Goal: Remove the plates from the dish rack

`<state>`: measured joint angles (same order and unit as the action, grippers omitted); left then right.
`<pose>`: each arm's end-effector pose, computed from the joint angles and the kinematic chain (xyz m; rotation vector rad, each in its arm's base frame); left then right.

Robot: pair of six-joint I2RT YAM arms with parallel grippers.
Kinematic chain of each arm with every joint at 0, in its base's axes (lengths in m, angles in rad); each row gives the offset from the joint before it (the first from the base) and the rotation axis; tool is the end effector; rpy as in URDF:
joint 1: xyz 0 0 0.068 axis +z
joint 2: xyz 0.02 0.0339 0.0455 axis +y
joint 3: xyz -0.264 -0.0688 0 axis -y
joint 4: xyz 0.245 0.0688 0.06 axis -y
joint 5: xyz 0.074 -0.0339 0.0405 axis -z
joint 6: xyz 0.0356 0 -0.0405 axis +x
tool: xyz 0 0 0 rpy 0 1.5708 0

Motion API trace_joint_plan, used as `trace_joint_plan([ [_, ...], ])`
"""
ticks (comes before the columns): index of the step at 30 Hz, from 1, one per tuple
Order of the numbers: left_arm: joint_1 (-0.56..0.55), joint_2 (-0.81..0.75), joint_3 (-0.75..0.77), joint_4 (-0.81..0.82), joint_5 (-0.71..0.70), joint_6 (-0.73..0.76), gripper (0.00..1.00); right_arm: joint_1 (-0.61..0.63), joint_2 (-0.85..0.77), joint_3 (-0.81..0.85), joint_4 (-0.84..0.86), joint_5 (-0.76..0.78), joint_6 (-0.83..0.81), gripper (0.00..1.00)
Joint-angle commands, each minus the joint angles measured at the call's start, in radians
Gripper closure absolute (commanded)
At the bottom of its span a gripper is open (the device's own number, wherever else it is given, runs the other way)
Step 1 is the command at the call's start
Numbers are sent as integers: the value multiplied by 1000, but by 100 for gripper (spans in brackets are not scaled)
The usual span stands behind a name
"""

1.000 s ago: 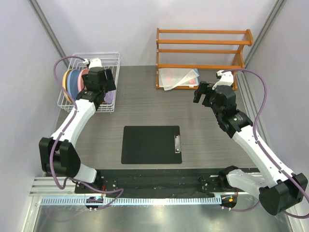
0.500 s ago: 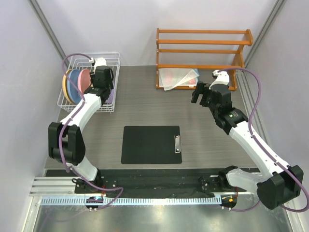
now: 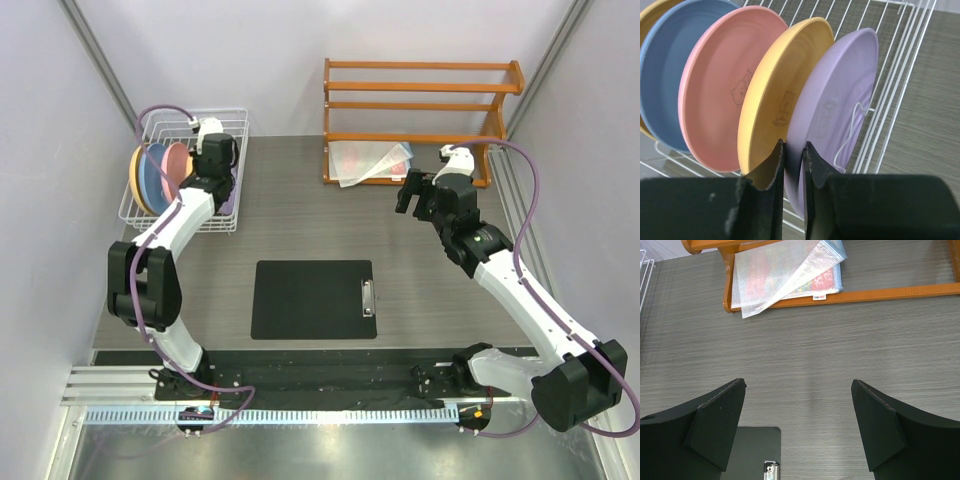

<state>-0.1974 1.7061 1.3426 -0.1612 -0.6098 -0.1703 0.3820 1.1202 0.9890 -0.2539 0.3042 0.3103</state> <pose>0.3916 -0.0575 0.2924 -0.3332 1.9893 0.4048 0.2414 0.0855 0.3380 0.1300 1.9364 0.1629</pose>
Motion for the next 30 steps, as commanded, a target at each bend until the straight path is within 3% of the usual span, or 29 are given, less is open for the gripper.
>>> trace_joint_plan([
  [1, -7, 21, 41, 43, -53, 17, 94, 3, -8, 0, 41, 7, 13, 7],
  [2, -7, 21, 41, 43, -60, 18, 100, 0, -13, -3, 42, 9, 15, 7],
  [8, -43, -10, 61, 43, -99, 78, 100, 0, -19, -10, 41, 4, 26, 7],
  [20, -201, 15, 187, 100, -479, 373, 100, 1, -28, -21, 30, -28, 36, 7],
  [26, -243, -62, 188, 57, -492, 376, 100, 0, -48, -27, 30, -48, 39, 7],
  [30, -260, -127, 227, -99, -435, 257, 100, 0, -49, -18, 28, -65, 56, 7],
])
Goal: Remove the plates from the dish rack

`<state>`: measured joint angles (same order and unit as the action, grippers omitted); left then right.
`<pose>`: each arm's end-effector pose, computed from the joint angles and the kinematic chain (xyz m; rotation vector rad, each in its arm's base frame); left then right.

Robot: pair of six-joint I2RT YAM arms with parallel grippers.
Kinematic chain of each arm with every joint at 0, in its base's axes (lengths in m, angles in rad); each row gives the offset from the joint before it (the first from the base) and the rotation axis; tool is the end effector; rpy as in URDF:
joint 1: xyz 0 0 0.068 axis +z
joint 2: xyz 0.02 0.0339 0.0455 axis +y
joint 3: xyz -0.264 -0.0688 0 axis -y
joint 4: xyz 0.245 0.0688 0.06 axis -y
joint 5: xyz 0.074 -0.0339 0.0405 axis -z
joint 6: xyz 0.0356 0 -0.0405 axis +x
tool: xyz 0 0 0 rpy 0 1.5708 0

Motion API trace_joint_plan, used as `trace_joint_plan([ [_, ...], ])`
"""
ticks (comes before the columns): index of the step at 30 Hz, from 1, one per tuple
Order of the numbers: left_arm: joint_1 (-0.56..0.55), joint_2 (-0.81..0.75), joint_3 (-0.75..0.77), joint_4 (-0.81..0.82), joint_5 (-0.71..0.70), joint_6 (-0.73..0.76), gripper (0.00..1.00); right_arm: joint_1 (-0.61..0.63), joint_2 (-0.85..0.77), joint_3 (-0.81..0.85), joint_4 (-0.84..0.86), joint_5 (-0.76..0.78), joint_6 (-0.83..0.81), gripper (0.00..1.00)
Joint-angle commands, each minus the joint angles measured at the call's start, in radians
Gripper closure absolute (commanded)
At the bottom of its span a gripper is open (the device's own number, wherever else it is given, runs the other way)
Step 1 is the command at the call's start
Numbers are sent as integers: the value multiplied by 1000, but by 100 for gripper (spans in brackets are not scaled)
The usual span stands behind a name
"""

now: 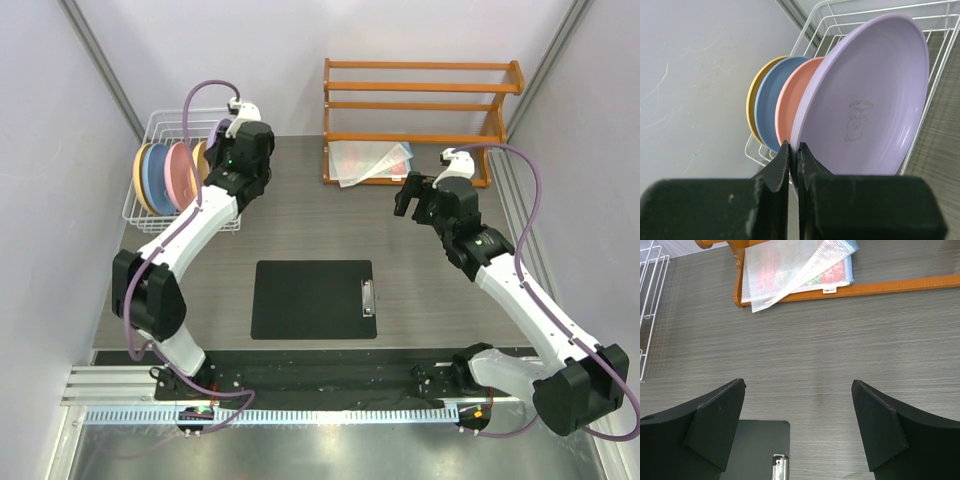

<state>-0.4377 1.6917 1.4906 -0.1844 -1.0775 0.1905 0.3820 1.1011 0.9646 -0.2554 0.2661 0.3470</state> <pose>0.3648 -0.1361 0.3513 -0.1256 1.8292 0.8677 0.2369 0.0851 0.3336 0.1402 1.9496 0.2207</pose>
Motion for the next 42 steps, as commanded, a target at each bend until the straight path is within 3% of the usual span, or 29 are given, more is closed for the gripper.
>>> trace_joint_plan([
  [1, -22, -124, 97, -161, 66, -137, 100, 1, -29, 8, 31, -50, 29, 7],
  [8, -79, -196, 85, -339, 334, -364, 100, 1, 2, 13, 64, -178, 72, 7],
  [18, -96, -273, -98, -222, 836, -621, 100, 1, 97, 8, 179, -384, 136, 10],
  [24, -96, -317, -162, -165, 936, -704, 100, 0, 157, -23, 249, -433, 176, 11],
  [33, -96, -329, -201, -115, 1018, -744, 100, 1, 252, -41, 320, -479, 207, 22],
  [36, -96, -323, -202, -115, 1027, -746, 100, 1, 266, -46, 341, -493, 204, 42],
  [37, -96, -322, -205, -113, 1028, -746, 100, 1, 269, -44, 341, -502, 201, 61],
  [38, -96, -322, -208, -103, 1030, -747, 100, 1, 272, -43, 343, -510, 198, 69],
  [39, -96, -319, -213, -98, 1033, -749, 100, 3, 278, -44, 347, -518, 198, 92],
  [40, -96, -320, -214, -95, 1038, -749, 100, 1, 278, -43, 347, -521, 198, 99],
  [42, -96, -319, -220, -93, 1024, -747, 97, 0, 264, -47, 338, -499, 210, 99],
])
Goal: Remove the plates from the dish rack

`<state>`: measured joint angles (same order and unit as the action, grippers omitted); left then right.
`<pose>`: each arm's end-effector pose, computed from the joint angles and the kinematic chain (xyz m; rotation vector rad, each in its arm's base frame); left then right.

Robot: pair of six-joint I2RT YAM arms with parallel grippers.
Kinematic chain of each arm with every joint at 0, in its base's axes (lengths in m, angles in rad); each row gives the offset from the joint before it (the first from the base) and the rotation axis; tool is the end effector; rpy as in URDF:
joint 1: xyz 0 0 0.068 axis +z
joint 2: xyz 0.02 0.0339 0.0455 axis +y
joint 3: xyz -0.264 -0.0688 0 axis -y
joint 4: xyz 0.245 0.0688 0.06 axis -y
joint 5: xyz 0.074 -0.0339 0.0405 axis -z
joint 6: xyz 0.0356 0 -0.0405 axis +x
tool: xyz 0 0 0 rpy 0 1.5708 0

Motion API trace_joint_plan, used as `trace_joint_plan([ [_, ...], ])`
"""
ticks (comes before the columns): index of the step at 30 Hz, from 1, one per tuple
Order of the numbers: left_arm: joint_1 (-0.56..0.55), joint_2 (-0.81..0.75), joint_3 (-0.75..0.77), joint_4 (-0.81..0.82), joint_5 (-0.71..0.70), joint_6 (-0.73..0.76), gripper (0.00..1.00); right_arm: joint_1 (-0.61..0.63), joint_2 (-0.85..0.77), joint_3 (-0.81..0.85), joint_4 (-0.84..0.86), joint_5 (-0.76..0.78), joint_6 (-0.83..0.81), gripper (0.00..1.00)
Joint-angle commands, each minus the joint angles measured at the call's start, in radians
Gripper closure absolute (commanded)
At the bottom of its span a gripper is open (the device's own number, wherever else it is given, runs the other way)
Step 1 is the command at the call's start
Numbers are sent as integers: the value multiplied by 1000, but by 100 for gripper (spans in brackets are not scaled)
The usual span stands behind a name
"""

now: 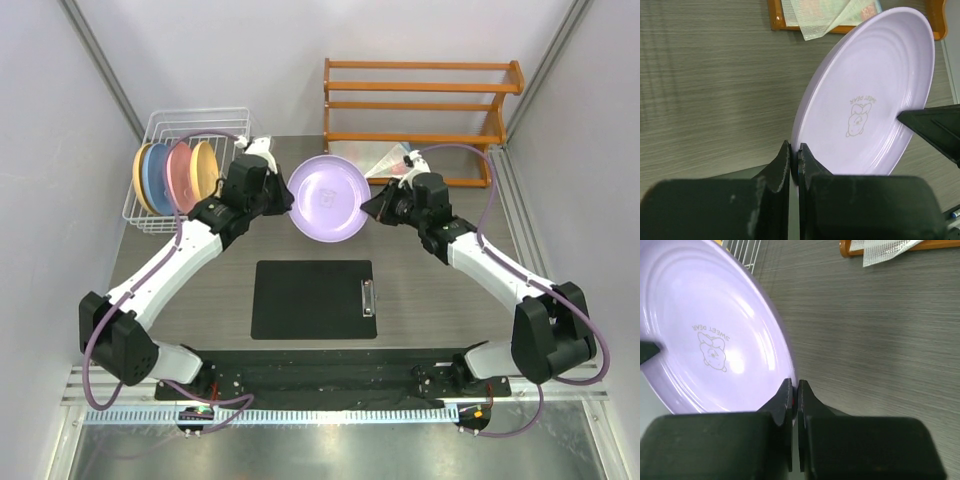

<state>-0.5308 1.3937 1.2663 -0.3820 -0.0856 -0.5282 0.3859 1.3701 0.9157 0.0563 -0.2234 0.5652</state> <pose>0.2773 -0.1592 0.3484 -0.0507 2.1257 -0.5515 0.2880 0.1255 0.2764 0.0314 2.0555 0.8279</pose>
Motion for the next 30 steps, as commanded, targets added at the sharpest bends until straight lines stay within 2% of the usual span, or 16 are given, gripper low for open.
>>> trace_joint_plan([
  [1, -3, -22, 1, 104, 24, -26, 88, -5, -14, -1, 14, 13, -7, 99],
  [2, -3, -24, -2, 101, 17, -17, 67, -7, -25, -9, 1, 74, -8, 99],
  [3, -3, -25, -5, 95, 0, -9, 58, -13, -37, -12, -28, 93, -11, 99],
  [4, -3, -27, -8, 88, -15, -4, 43, -24, -58, -17, -44, 105, -11, 99],
  [5, -3, -31, -11, 83, -35, 6, 18, -57, -71, -30, -49, 134, -8, 99],
  [7, -3, -36, -22, 60, -118, 23, 8, -102, -101, -47, -113, 147, -4, 99],
  [8, -3, -44, -24, 51, -152, 39, 1, -137, -108, -58, -131, 154, -8, 99],
  [12, -3, -59, -31, 32, -291, 103, 0, -217, -115, -95, -193, 176, -39, 99],
  [20, 2, -55, -8, 29, -525, 221, 0, -251, -5, -84, -253, 193, -57, 99],
  [30, 104, -73, -36, 41, -517, 234, 0, -254, 86, -92, -266, 266, -56, 99],
])
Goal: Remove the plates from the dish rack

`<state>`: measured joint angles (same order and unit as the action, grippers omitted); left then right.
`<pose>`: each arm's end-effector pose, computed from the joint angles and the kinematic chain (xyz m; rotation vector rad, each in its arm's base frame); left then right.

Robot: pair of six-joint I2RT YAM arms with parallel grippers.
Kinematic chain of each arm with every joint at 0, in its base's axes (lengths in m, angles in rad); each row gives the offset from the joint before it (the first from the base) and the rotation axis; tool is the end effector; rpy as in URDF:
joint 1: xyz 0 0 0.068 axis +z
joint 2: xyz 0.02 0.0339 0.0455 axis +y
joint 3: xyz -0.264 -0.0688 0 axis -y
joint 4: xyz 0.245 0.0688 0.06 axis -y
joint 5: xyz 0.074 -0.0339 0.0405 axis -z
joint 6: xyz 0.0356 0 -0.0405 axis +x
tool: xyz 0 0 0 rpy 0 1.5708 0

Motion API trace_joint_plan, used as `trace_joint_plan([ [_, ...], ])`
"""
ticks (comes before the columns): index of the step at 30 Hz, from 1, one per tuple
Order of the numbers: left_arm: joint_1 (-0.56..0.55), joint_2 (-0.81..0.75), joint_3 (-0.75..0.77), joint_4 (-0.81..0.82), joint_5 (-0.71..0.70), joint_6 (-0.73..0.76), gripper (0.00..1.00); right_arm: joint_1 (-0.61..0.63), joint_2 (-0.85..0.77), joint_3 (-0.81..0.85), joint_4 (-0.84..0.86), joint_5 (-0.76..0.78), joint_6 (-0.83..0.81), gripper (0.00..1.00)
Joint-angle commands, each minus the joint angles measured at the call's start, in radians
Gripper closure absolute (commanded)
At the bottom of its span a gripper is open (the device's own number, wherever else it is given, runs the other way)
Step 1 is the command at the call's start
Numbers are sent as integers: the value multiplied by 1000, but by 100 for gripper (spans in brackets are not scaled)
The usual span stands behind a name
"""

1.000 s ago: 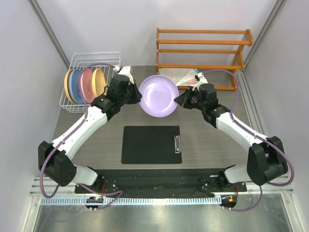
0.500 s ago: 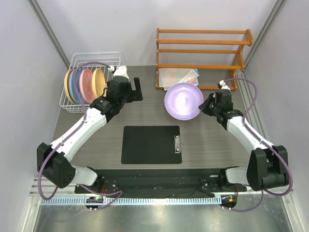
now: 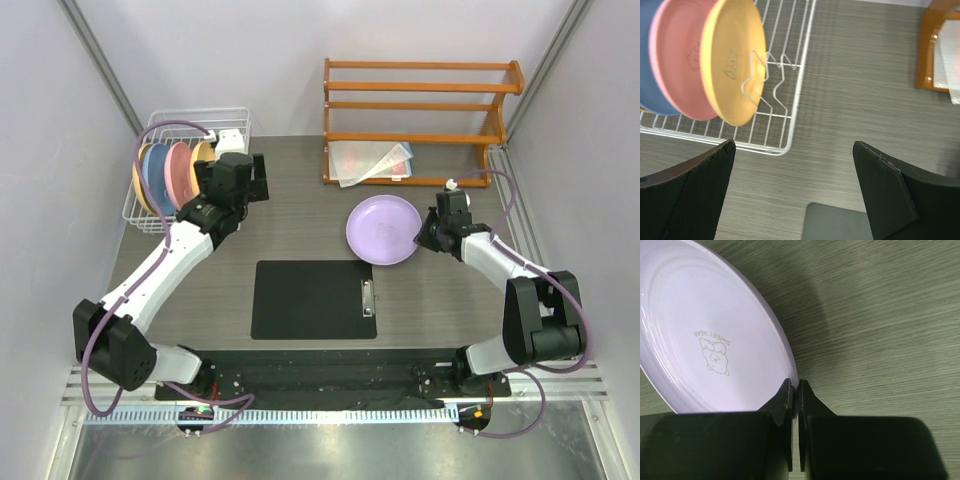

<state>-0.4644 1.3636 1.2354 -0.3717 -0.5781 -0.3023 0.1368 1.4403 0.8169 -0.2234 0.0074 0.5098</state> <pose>0.2836 -0.1203 0.3503 -0.1855 1.9767 0.1054 0.2895 0.0396 0.1988 0.4554 2.3949 0.2847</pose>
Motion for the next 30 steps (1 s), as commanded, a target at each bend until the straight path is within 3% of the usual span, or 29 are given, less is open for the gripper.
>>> trace_joint_plan([
  [1, 44, -43, -7, 33, -11, 3, 0, -6, 26, 7, 12, 45, 4, 99],
  [4, 56, -43, -8, 31, -5, 0, 0, -5, 43, 1, 15, 65, 15, 99],
  [6, 64, -40, -5, 31, -5, 0, 1, -5, 58, -4, 19, 71, 30, 91],
  [7, 66, -37, -5, 33, -5, 2, 1, -5, 60, -5, 19, 74, 33, 85],
  [8, 69, -35, -4, 33, -6, 2, 1, -5, 61, -8, 21, 77, 36, 72],
  [10, 81, -32, -4, 36, 0, 2, 1, -5, 57, -10, 24, 85, 41, 68],
  [11, 87, -31, -2, 36, 3, 3, 1, -5, 48, -13, 22, 94, 44, 56],
  [14, 99, -18, 7, 30, 3, 5, 1, -5, 26, -19, 21, 140, 45, 55],
  [17, 110, -9, 13, 33, 1, 6, 0, -5, -12, -16, 9, 175, 41, 47],
  [24, 168, 41, 29, 56, -23, 15, 1, 1, -225, -10, -17, 210, 6, 43],
  [30, 201, 121, 42, 135, -127, 75, 1, 3, -322, 24, -53, 180, -17, 39],
])
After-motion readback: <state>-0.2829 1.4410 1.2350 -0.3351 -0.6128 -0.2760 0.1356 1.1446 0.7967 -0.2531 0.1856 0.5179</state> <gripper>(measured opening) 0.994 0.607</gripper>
